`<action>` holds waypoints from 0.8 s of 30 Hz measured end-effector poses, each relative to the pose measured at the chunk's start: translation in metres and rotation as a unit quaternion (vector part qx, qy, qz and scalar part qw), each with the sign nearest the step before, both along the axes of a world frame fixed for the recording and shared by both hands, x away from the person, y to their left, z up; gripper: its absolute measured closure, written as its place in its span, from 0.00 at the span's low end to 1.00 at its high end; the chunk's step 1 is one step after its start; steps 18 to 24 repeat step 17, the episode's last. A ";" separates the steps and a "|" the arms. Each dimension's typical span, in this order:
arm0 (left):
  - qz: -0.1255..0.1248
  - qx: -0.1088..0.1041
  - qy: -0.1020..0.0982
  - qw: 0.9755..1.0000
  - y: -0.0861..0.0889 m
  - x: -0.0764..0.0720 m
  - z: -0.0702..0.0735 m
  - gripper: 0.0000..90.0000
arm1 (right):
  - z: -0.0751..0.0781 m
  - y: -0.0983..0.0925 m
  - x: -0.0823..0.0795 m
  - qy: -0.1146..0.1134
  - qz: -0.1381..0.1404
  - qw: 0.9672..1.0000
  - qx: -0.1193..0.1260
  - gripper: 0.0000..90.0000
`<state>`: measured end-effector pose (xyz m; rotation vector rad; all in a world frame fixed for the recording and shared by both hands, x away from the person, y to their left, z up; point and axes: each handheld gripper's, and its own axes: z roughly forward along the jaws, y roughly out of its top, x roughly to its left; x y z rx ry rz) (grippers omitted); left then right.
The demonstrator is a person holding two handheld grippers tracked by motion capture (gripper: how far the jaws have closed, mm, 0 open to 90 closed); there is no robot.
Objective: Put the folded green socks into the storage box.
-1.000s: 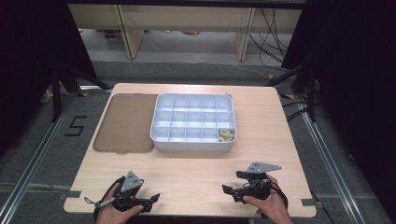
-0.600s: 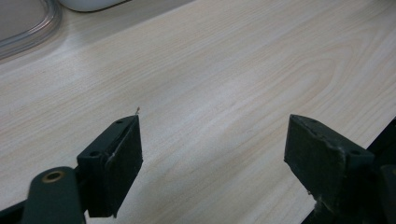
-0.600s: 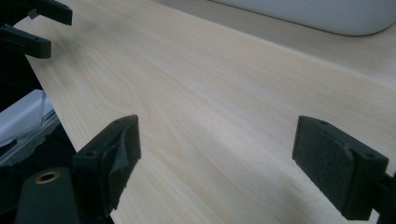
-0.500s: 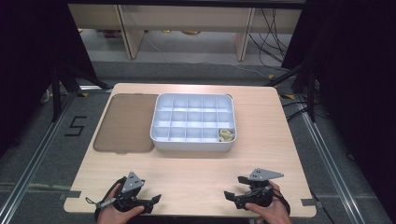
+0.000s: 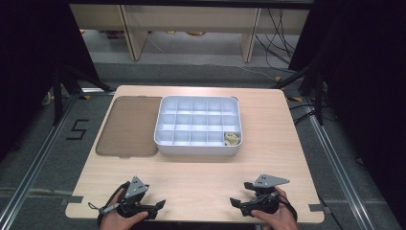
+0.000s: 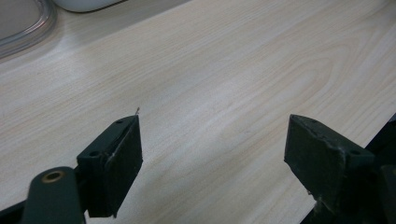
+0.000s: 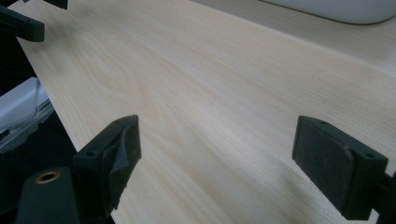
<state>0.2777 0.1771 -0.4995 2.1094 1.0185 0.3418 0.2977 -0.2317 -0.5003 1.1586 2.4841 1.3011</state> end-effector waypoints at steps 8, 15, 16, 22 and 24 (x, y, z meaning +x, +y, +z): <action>-0.005 -0.002 -0.001 1.000 -0.001 0.000 0.000 0.21 | 0.000 -0.001 0.000 0.000 -0.005 1.000 0.001 0.18; -0.004 -0.003 0.002 1.000 0.000 0.000 0.000 0.21 | 0.000 -0.003 0.002 0.002 -0.011 1.000 0.001 0.18; -0.004 -0.003 0.002 1.000 0.000 0.000 0.000 0.21 | -0.001 -0.003 0.003 0.001 -0.009 1.000 0.008 0.18; -0.004 -0.003 0.002 1.000 0.000 0.000 -0.001 0.21 | 0.000 -0.005 0.004 0.001 -0.004 1.000 0.003 0.18; -0.004 -0.003 0.002 1.000 0.000 0.000 -0.001 0.21 | 0.000 -0.005 0.004 0.001 -0.004 1.000 0.003 0.18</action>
